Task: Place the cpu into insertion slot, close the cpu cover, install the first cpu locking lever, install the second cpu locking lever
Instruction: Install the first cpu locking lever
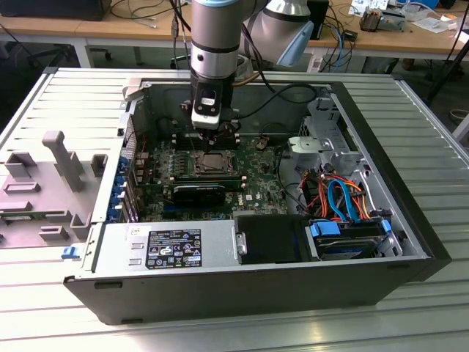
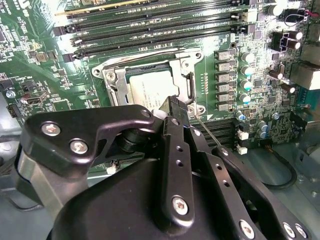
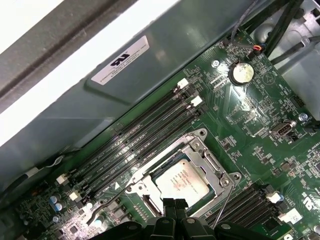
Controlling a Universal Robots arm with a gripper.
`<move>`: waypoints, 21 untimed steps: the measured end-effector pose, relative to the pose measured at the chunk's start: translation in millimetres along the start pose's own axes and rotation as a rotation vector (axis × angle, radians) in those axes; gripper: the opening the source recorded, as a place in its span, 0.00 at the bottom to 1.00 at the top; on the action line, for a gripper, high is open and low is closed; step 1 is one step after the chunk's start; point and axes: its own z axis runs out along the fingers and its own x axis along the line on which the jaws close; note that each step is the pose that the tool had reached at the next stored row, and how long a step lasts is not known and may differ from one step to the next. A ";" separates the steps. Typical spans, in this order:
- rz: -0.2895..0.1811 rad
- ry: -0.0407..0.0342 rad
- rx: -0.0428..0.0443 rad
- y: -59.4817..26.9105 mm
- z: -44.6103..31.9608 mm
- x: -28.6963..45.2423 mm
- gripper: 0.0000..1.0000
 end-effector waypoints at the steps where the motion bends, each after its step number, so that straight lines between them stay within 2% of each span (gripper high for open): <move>1: -0.001 0.0000 0.0000 0.0 0.0 0.0 0.11; 21: -0.029 -0.0016 0.0008 0.0 0.0 0.0 0.11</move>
